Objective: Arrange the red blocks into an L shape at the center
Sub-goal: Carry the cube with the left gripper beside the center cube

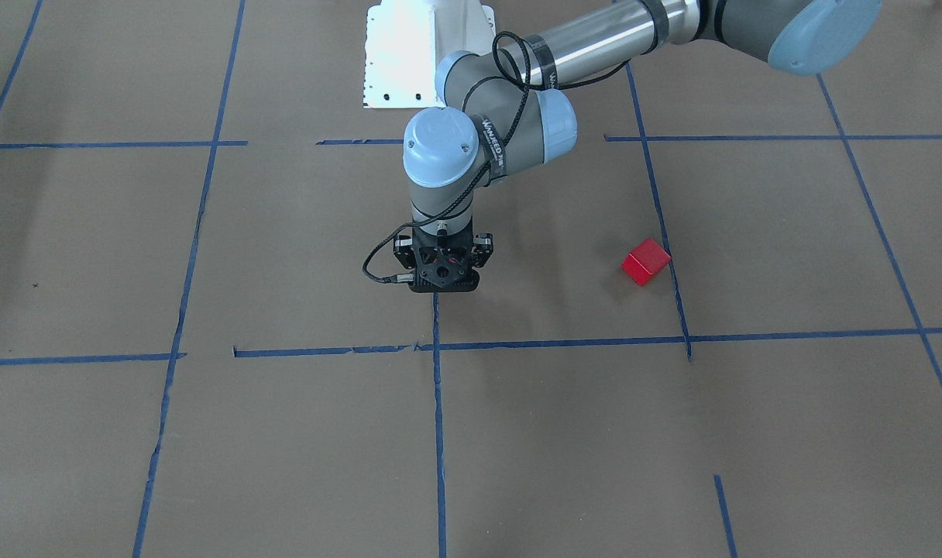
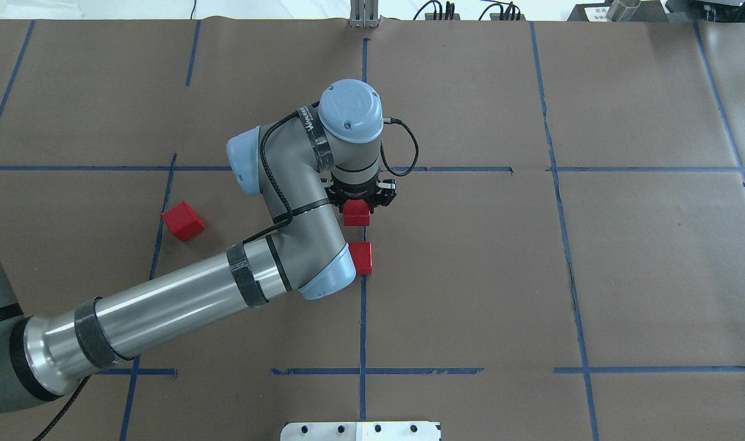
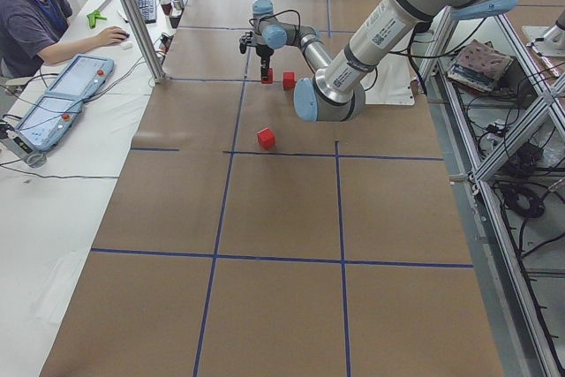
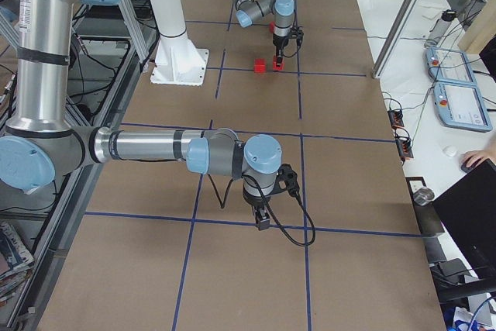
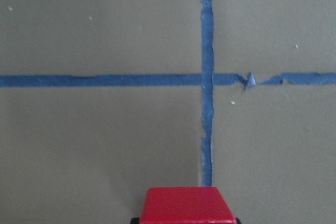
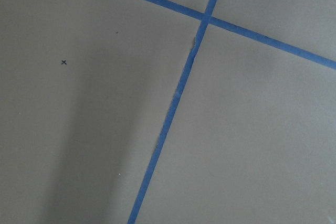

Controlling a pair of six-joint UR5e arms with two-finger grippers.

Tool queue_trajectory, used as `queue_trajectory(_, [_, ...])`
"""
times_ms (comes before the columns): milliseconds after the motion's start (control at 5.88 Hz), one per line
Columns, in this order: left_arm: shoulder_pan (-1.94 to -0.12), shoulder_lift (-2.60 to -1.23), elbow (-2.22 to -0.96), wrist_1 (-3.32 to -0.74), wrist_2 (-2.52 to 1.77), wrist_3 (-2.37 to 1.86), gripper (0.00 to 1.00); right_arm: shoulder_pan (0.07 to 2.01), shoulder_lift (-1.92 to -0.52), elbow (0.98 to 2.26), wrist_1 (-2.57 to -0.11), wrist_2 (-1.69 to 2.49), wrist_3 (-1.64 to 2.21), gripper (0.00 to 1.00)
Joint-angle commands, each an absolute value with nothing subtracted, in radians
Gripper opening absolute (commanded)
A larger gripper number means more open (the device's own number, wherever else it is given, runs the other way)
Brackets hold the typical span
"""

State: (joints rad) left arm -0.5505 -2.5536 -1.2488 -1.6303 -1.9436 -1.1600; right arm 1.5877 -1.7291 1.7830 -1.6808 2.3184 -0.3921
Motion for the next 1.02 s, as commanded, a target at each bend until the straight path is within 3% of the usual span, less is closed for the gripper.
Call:
queue_trajectory(0, [-0.528, -2.553, -1.249, -1.626, -1.944, -1.186, 0.07, 1.588, -1.729, 1.782, -1.680, 2.316, -0.393, 1.00])
queue_trajectory(851, [-0.523, -2.543, -1.253, -1.629, -1.945, -1.203, 0.08, 1.588, -1.729, 1.781, -1.681, 2.315, -0.393, 1.00])
